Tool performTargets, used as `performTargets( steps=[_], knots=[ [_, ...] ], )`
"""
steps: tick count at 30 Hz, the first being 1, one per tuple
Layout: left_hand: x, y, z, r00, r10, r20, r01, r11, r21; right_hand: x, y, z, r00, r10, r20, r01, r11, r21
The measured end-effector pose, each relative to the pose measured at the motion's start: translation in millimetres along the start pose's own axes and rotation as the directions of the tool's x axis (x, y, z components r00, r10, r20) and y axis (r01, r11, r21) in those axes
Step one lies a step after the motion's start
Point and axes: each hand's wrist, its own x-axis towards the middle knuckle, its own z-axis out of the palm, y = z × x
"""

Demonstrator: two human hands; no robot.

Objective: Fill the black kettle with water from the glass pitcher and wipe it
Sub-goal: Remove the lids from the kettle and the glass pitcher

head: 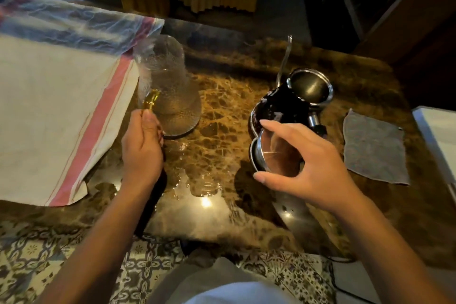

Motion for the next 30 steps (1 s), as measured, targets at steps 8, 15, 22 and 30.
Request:
performTargets(
  steps=[8,15,22,30],
  knots=[
    [3,3,21,0.965,0.114,-0.237,-0.071,0.981,0.181,-68,34,10,0.989,0.143,-0.037,-0.143,0.99,0.015],
    [0,10,19,0.976,0.088,-0.199,-0.045,0.976,0.212,-109,67,29,0.949,0.297,-0.109,-0.301,0.953,-0.029],
    [-2,11,22,0.968,0.106,-0.227,-0.054,0.973,0.225,-119,79,34,0.935,0.351,-0.052,-0.354,0.92,-0.169],
    [-6,14,23,0.972,0.109,-0.21,-0.069,0.979,0.193,-119,78,53,0.896,0.431,-0.104,-0.443,0.884,-0.152]
  ],
)
